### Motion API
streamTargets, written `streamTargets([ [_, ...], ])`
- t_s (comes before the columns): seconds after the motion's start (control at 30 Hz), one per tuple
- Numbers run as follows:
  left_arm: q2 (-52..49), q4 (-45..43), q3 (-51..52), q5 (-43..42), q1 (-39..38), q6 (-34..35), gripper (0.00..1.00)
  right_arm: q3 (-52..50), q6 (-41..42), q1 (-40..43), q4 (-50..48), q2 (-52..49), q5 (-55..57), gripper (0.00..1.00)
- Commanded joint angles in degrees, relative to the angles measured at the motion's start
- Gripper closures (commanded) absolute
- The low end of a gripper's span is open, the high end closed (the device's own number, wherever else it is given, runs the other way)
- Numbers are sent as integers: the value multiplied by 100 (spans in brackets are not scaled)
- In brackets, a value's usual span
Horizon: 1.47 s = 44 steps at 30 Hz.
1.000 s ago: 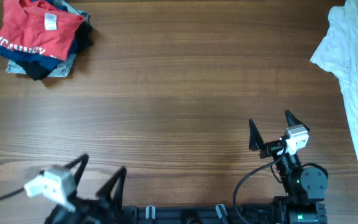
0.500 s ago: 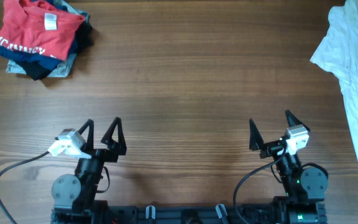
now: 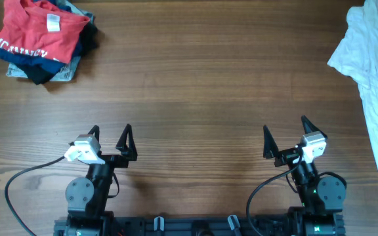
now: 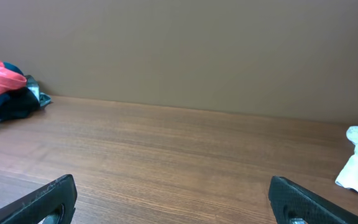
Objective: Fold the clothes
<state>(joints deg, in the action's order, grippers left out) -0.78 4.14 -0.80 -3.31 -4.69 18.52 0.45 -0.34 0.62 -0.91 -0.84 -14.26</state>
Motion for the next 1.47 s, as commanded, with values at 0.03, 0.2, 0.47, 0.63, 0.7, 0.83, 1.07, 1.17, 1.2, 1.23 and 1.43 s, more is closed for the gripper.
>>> streamTargets([
  [0.03, 61, -7, 48, -66, 55, -623, 0, -15, -79, -24, -24, 63, 57, 0],
  [0.2, 61, -9, 48, -87, 85, -614, 0, -15, -76, -24, -24, 63, 57, 0],
  [0.47, 61, -9, 48, -90, 225, -614, 0, -15, -79, -24, -24, 63, 57, 0],
  [0.63, 61, -9, 48, -90, 225, -614, 0, -15, -79, -24, -24, 63, 57, 0],
  [0.7, 61, -11, 48, -87, 225, -614, 0, -15, -76, -24, -24, 63, 57, 0],
  [0.83, 61, -9, 48, -87, 225, -614, 0, -15, -79, -24, -24, 63, 57, 0],
  [1.07, 61, -9, 48, -87, 225, -614, 0, -15, -81, -24, -24, 63, 57, 0],
  [1.17, 61, -11, 48, -90, 225, -614, 0, -15, -79, -24, -24, 63, 57, 0],
  [1.2, 61, -9, 48, -90, 225, -614, 0, -15, -79, -24, -24, 63, 57, 0],
  [1.23, 61, -9, 48, -90, 225, -614, 0, -15, -79, -24, -24, 63, 57, 0],
  [1.43, 61, -11, 48, -90, 225, -614, 0, -15, -79, -24, -24, 63, 57, 0],
])
